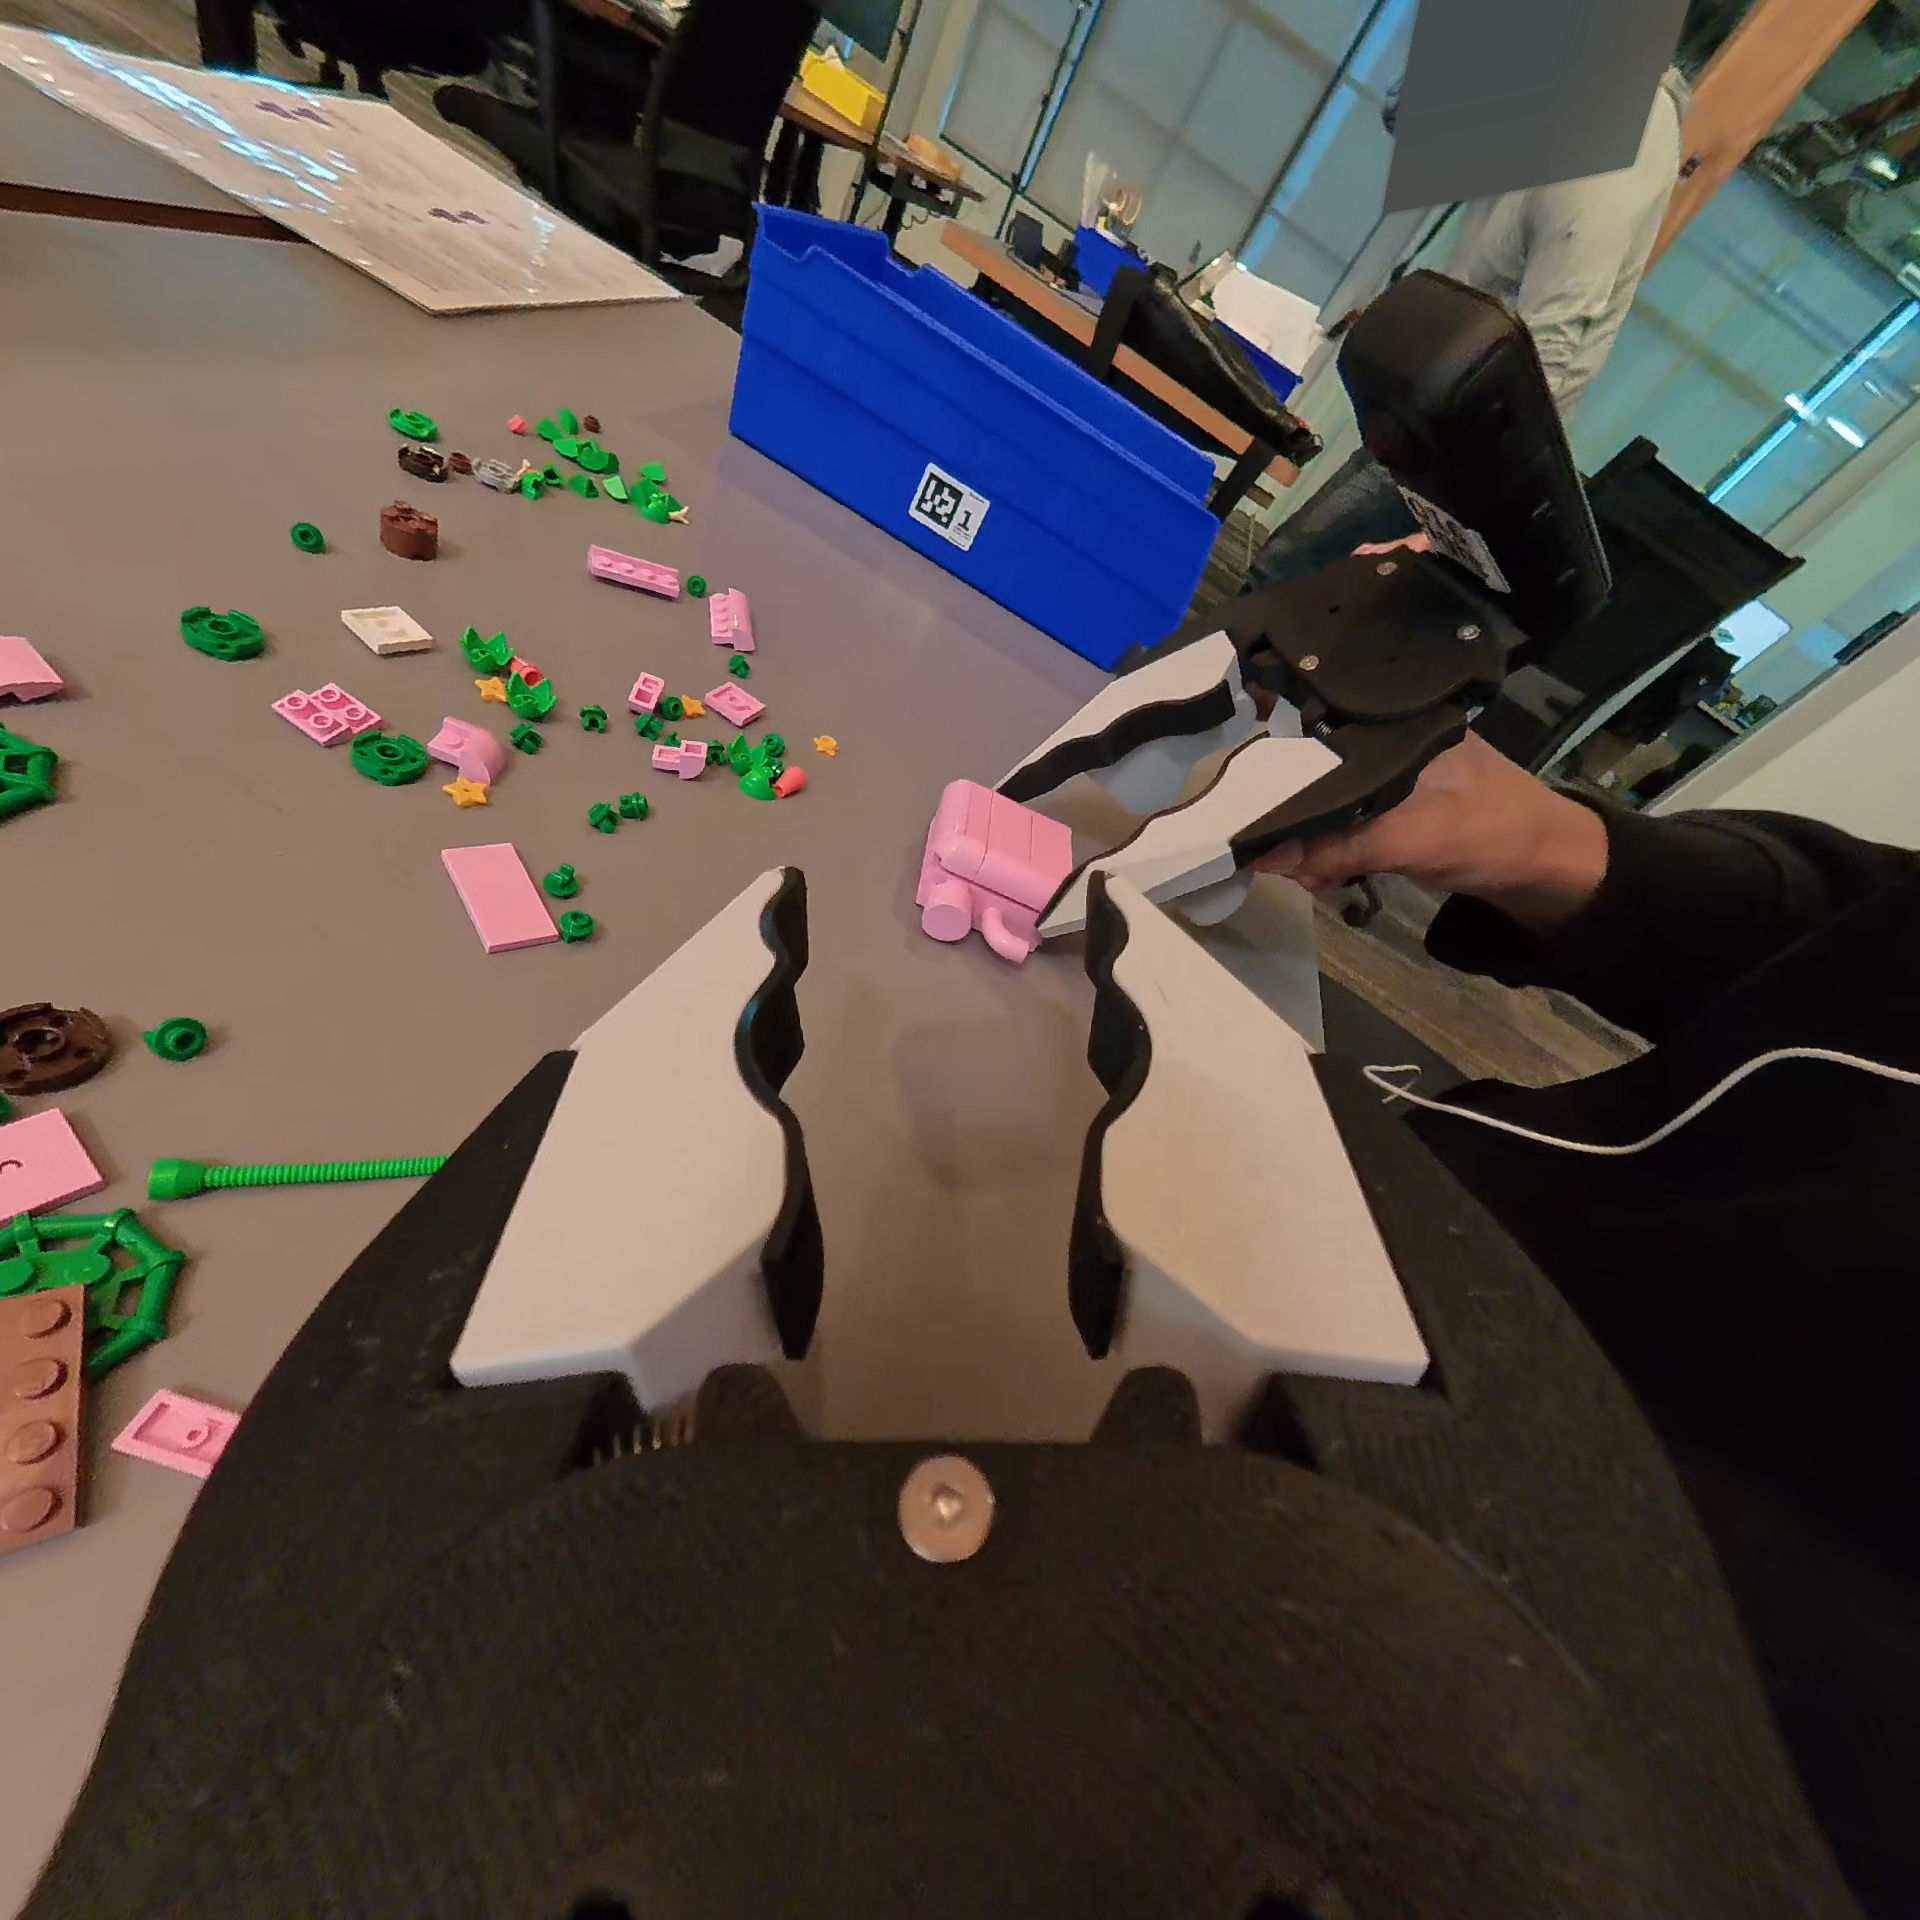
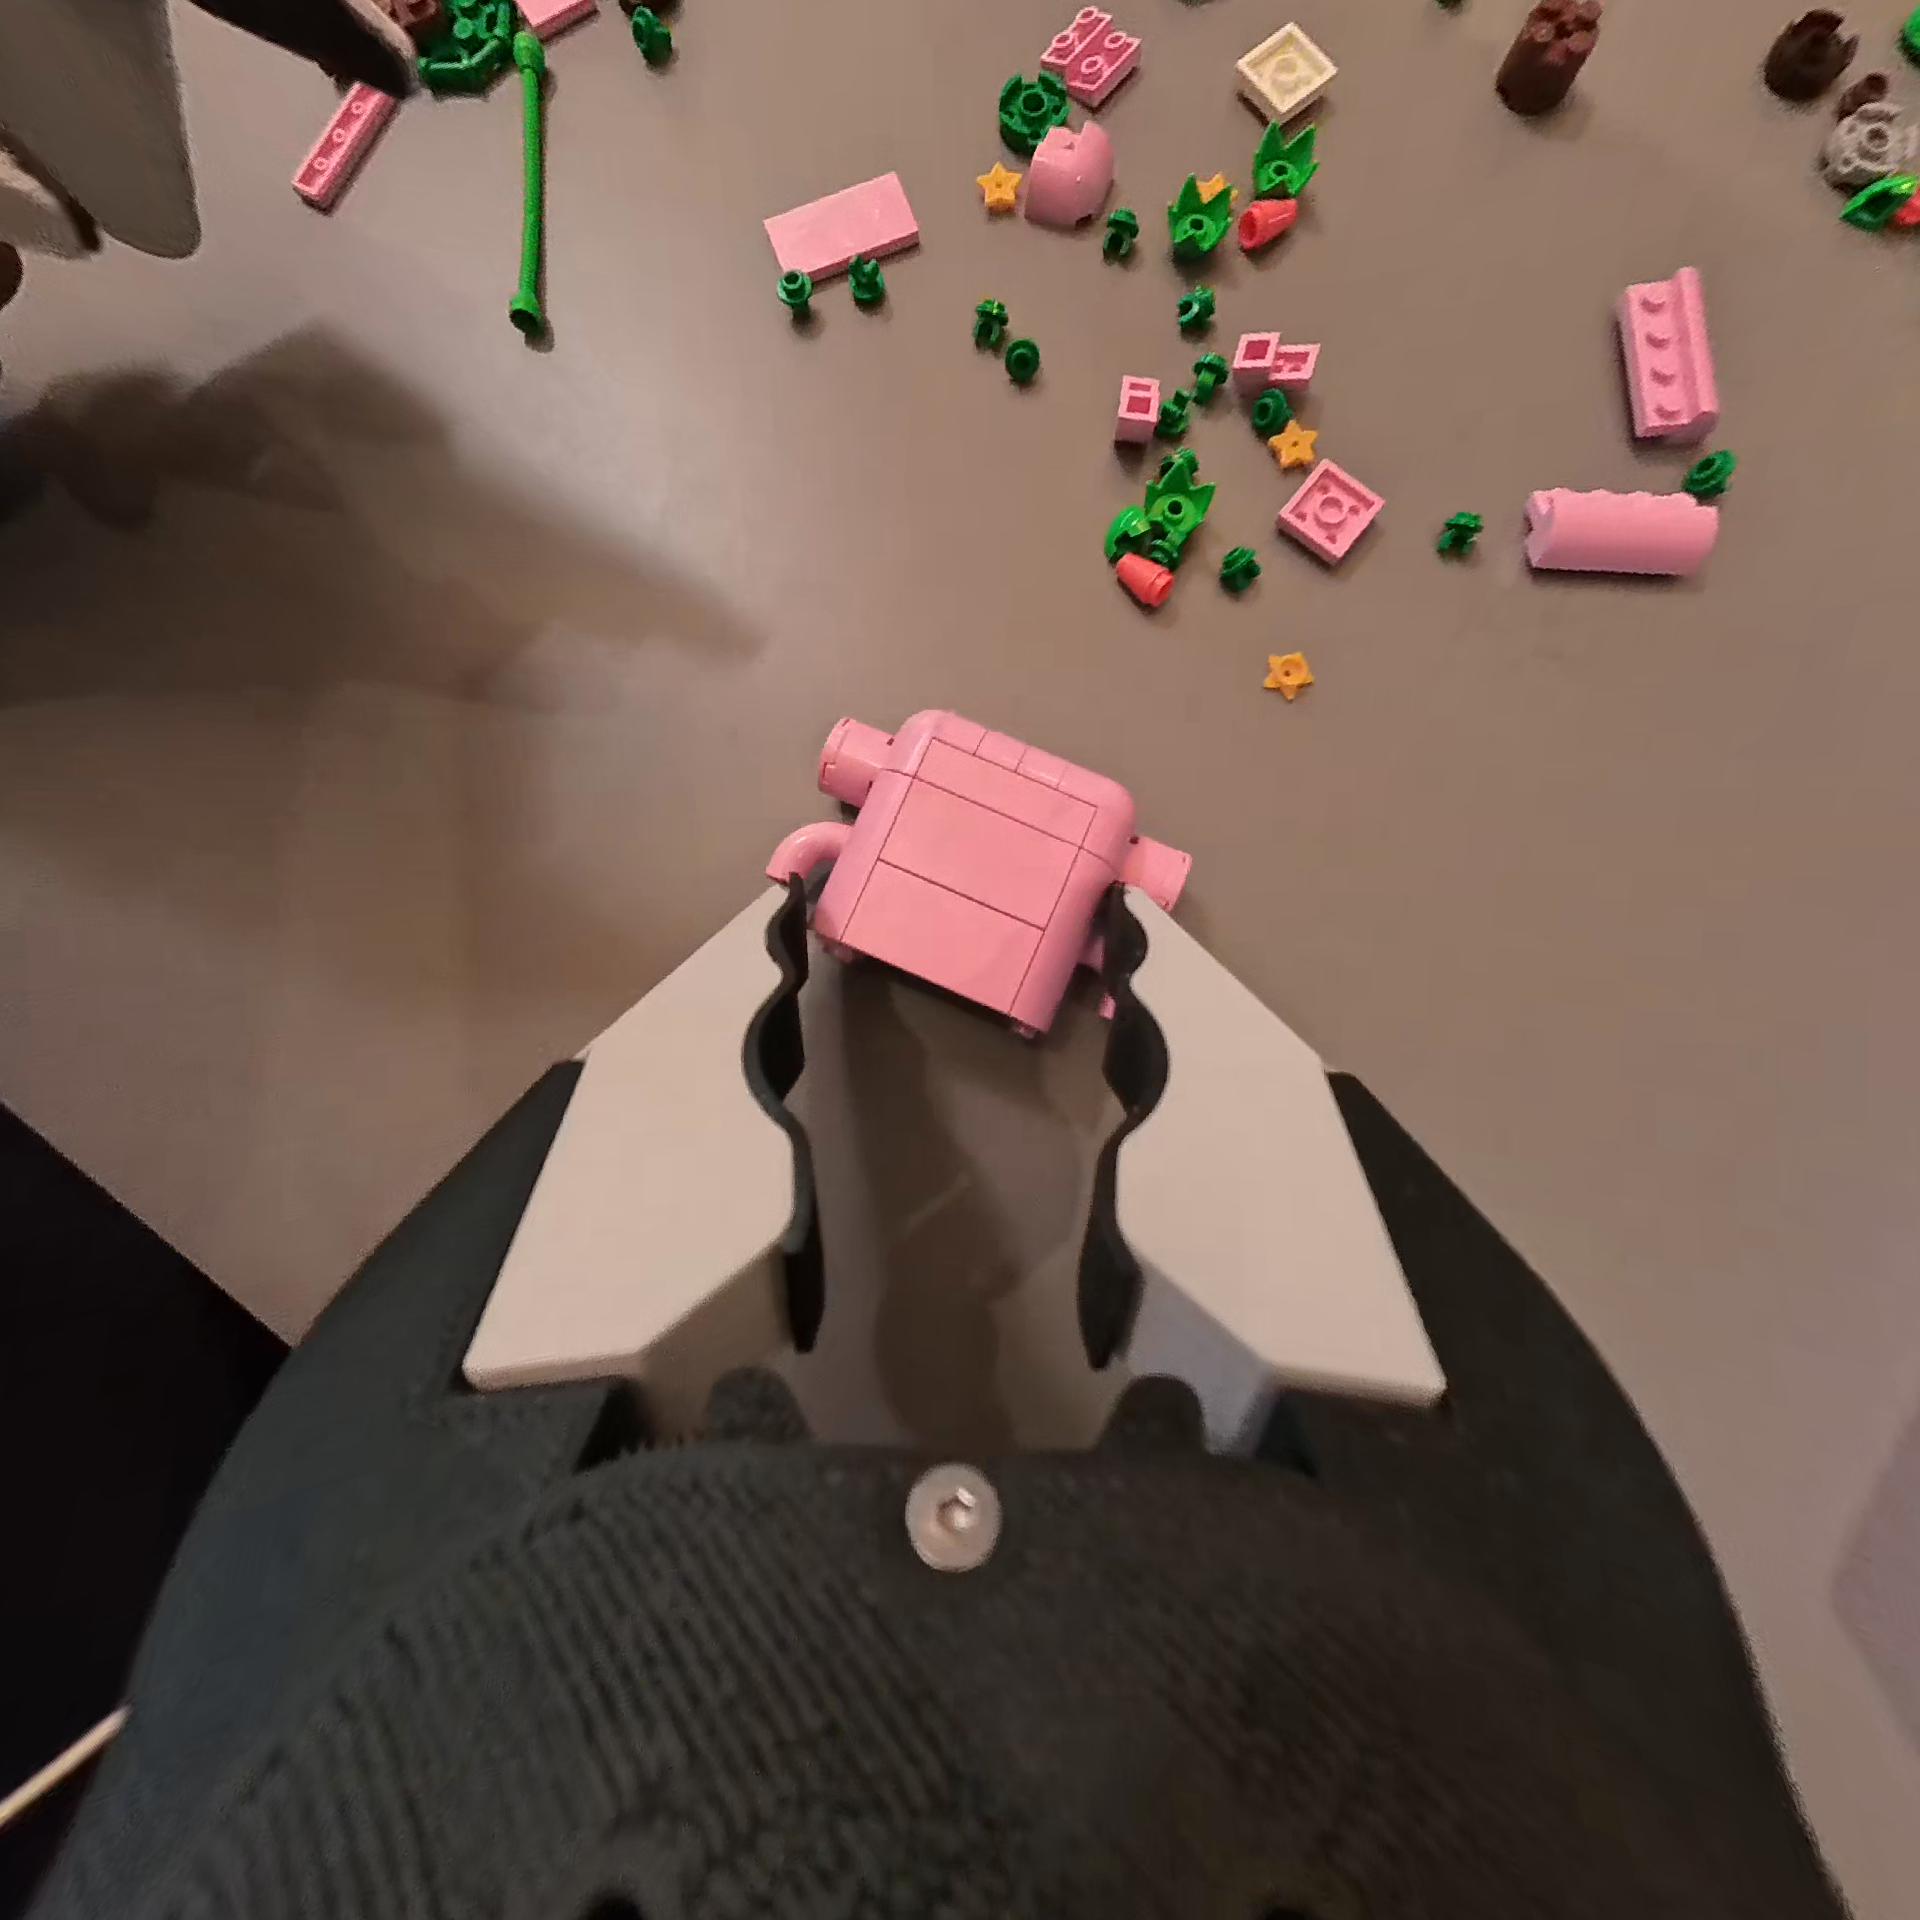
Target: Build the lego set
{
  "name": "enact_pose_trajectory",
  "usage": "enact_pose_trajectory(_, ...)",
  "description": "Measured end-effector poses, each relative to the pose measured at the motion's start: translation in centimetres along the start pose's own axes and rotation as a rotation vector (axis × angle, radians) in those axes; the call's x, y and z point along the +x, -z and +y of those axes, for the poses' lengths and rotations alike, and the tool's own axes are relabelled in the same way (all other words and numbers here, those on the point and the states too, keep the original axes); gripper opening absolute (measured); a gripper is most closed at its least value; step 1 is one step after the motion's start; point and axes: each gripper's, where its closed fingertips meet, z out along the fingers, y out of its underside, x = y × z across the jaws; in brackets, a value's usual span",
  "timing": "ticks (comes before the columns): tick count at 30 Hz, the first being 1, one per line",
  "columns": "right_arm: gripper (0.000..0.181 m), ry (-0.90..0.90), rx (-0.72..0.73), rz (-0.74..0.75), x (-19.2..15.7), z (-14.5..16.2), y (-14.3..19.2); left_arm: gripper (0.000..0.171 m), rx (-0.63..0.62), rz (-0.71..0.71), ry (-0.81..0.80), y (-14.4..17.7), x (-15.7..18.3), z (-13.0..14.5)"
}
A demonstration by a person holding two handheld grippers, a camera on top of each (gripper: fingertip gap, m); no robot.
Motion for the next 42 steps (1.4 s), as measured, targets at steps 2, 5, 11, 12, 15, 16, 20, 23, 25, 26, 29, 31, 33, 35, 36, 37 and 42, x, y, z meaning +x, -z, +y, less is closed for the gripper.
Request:
enact_pose_trajectory(2, 0.055, 0.023, -0.005, 0.001, -0.1, 0.0, 0.0, 0.051, -0.003, -0.002, -0.001, 0.0, 0.0, 0.1)
enact_pose_trajectory(5, 0.056, 0.056, -0.01, 0.004, -0.1, 0.0, 0.0, 0.051, -0.005, -0.001, -0.003, 0.0, 0.0, 0.1)
enact_pose_trajectory(11, 0.056, 0.064, -0.013, 0.006, 0.1, 0.1, 0.2, 0.051, -0.009, 0.0, -0.003, -0.1, 0.0, 0.2)
enact_pose_trajectory(12, 0.056, 0.066, -0.012, 0.009, 0.1, 0.1, 0.2, 0.051, -0.009, 0.001, -0.003, -0.1, 0.0, 0.2)
enact_pose_trajectory(15, 0.06, 0.066, -0.002, 0.009, 0.1, -0.2, 0.4, 0.051, -0.01, 0.001, -0.003, -0.1, 0.0, 0.2)
enact_pose_trajectory(16, 0.061, 0.066, 0.004, 0.006, 0.0, -0.4, 0.6, 0.051, -0.01, 0.001, -0.002, -0.1, 0.0, 0.2)
enact_pose_trajectory(20, 0.049, 0.071, 0.041, 0.019, 0.2, -1.6, 1.1, 0.051, -0.01, 0.003, -0.002, -0.1, 0.1, 0.2)
enact_pose_trajectory(23, 0.03, 0.063, 0.085, 0.016, 0.4, -2.5, 1.4, 0.051, -0.012, 0.003, -0.002, -0.1, 0.1, 0.2)
enact_pose_trajectory(25, 0.017, 0.048, 0.096, 0.002, 0.4, -2.6, 1.3, 0.051, -0.011, 0.002, -0.003, -0.1, 0.1, 0.2)
enact_pose_trajectory(26, 0.007, 0.043, 0.08, -0.002, 0.5, -2.2, 0.9, 0.051, -0.011, 0.002, -0.002, -0.1, 0.0, 0.2)
enact_pose_trajectory(29, 0.0, 0.036, 0.085, -0.01, 0.6, -1.8, 0.5, 0.051, -0.011, 0.003, -0.001, -0.1, 0.1, 0.2)
enact_pose_trajectory(31, 0.0, 0.04, 0.075, -0.008, 0.6, -1.9, 0.7, 0.051, -0.012, 0.003, -0.001, -0.1, 0.0, 0.2)
enact_pose_trajectory(33, 0.0, 0.066, 0.13, -0.021, 0.0, -2.8, 1.2, 0.051, -0.012, 0.005, 0.001, -0.1, 0.1, 0.2)
enact_pose_trajectory(35, 0.0, 0.089, 0.128, -0.048, -0.7, -2.7, 1.2, 0.051, -0.015, 0.005, 0.002, -0.2, 0.1, 0.3)
enact_pose_trajectory(36, 0.0, 0.101, 0.078, -0.047, -0.7, -1.9, 0.7, 0.051, -0.015, 0.006, 0.002, -0.2, 0.1, 0.3)
enact_pose_trajectory(37, 0.0, 0.103, 0.058, -0.05, -0.7, -1.5, 0.4, 0.051, -0.015, 0.006, 0.002, -0.2, 0.1, 0.3)
enact_pose_trajectory(42, 0.0, 0.109, 0.102, -0.064, -1.4, -2.7, 1.4, 0.051, -0.016, 0.004, 0.004, -0.2, 0.0, 0.3)
